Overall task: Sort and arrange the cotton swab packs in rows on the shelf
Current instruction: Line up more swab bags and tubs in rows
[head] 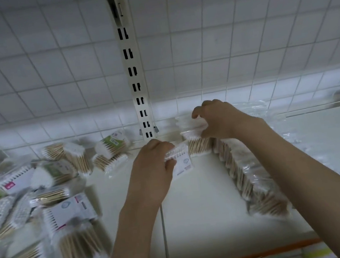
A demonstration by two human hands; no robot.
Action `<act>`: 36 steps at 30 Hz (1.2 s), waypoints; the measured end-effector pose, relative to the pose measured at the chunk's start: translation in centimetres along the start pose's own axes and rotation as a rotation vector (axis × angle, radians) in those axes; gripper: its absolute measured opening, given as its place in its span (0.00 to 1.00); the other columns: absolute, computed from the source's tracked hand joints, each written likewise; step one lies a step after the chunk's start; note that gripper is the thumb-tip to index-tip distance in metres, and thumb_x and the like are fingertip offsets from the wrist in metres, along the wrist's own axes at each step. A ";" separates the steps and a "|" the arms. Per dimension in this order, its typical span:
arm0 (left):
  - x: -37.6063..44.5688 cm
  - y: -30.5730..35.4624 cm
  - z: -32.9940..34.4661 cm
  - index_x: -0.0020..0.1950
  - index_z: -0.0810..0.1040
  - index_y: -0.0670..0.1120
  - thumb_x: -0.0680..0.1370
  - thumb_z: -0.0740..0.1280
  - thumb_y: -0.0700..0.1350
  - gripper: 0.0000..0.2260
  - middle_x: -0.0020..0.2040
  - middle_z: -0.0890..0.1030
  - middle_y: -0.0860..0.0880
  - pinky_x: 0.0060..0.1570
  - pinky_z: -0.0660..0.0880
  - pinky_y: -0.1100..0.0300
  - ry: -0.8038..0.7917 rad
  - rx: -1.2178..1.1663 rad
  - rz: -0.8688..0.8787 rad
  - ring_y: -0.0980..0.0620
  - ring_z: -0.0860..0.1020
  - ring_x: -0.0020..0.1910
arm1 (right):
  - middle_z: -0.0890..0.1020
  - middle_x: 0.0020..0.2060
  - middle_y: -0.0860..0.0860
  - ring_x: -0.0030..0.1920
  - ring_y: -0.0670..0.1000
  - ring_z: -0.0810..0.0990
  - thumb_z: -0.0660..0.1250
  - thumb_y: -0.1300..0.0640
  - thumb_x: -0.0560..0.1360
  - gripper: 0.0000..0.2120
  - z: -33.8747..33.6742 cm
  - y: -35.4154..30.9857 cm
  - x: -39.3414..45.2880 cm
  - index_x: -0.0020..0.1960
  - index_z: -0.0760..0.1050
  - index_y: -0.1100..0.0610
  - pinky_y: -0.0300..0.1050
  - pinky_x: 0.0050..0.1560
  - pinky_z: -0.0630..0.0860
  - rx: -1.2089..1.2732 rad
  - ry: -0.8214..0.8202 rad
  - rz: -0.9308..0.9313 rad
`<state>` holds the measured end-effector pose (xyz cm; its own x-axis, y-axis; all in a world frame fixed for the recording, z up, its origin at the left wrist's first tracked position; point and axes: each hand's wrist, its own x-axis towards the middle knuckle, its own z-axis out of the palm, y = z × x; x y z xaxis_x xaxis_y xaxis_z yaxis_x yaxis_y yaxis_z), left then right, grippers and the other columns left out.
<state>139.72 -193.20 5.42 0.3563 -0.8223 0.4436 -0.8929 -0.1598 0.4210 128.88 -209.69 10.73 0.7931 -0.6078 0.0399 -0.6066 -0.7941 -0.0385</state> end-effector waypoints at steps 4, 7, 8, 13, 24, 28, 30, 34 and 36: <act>1.8 1.5 2.0 0.61 0.76 0.46 0.76 0.66 0.41 0.13 0.55 0.76 0.50 0.49 0.64 0.64 -0.076 0.006 0.062 0.50 0.73 0.54 | 0.73 0.60 0.52 0.61 0.54 0.70 0.67 0.57 0.73 0.23 -1.3 1.2 -1.4 0.67 0.67 0.52 0.47 0.59 0.67 0.043 0.032 0.012; 3.1 2.2 3.1 0.62 0.74 0.47 0.77 0.65 0.42 0.14 0.57 0.75 0.50 0.50 0.61 0.65 -0.116 0.064 0.092 0.50 0.71 0.56 | 0.73 0.59 0.52 0.61 0.54 0.71 0.64 0.56 0.75 0.20 -1.7 2.0 -2.8 0.66 0.68 0.52 0.47 0.60 0.68 0.057 0.066 0.025; 3.5 2.3 3.4 0.62 0.74 0.47 0.77 0.65 0.43 0.14 0.57 0.75 0.50 0.51 0.61 0.64 -0.124 0.081 0.103 0.50 0.70 0.56 | 0.74 0.60 0.52 0.61 0.54 0.71 0.63 0.56 0.75 0.19 -1.8 2.2 -3.3 0.66 0.69 0.52 0.48 0.60 0.68 0.064 0.078 0.033; 4.9 2.6 4.3 0.63 0.74 0.48 0.77 0.64 0.44 0.14 0.58 0.75 0.50 0.57 0.64 0.58 -0.154 0.145 0.095 0.49 0.71 0.57 | 0.76 0.58 0.50 0.60 0.52 0.72 0.62 0.57 0.76 0.16 -2.2 2.7 -5.6 0.64 0.71 0.53 0.49 0.61 0.69 0.131 0.134 0.043; 5.1 2.6 4.1 0.69 0.68 0.49 0.75 0.67 0.47 0.23 0.64 0.71 0.50 0.61 0.61 0.56 -0.141 0.202 -0.004 0.49 0.67 0.62 | 0.78 0.56 0.49 0.58 0.51 0.73 0.61 0.56 0.76 0.15 -1.2 1.2 -8.3 0.62 0.73 0.53 0.46 0.59 0.69 0.243 0.202 -0.044; 3.6 2.4 3.2 0.70 0.66 0.49 0.75 0.66 0.50 0.24 0.66 0.69 0.50 0.62 0.60 0.56 -0.109 0.219 -0.034 0.49 0.66 0.65 | 0.77 0.56 0.48 0.58 0.51 0.73 0.61 0.55 0.77 0.15 -0.7 0.5 -8.4 0.63 0.72 0.53 0.47 0.60 0.68 0.246 0.202 -0.092; 2.8 2.1 2.4 0.69 0.67 0.49 0.76 0.65 0.51 0.22 0.65 0.70 0.49 0.61 0.62 0.54 -0.097 0.234 -0.044 0.48 0.67 0.64 | 0.77 0.56 0.48 0.58 0.51 0.72 0.60 0.54 0.77 0.16 -0.4 0.0 -8.2 0.64 0.71 0.52 0.48 0.61 0.68 0.203 0.183 -0.128; 1.1 0.7 0.3 0.64 0.74 0.48 0.76 0.65 0.50 0.17 0.60 0.75 0.48 0.58 0.67 0.52 -0.075 0.276 -0.085 0.47 0.72 0.59 | 0.77 0.55 0.48 0.58 0.51 0.72 0.60 0.53 0.77 0.15 -0.1 -1.3 -7.6 0.64 0.71 0.52 0.45 0.60 0.66 0.191 0.156 -0.186; 0.3 -0.4 -0.9 0.63 0.75 0.48 0.76 0.65 0.51 0.17 0.59 0.76 0.48 0.59 0.66 0.53 -0.076 0.304 -0.128 0.46 0.72 0.59 | 0.76 0.55 0.47 0.58 0.51 0.71 0.59 0.53 0.77 0.15 0.1 -2.4 -7.1 0.63 0.71 0.51 0.45 0.61 0.65 0.196 0.144 -0.220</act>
<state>140.41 -192.84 6.14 0.4599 -0.8216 0.3368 -0.8874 -0.4109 0.2092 124.71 -203.41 10.39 0.8795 -0.4278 0.2087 -0.3886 -0.8985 -0.2040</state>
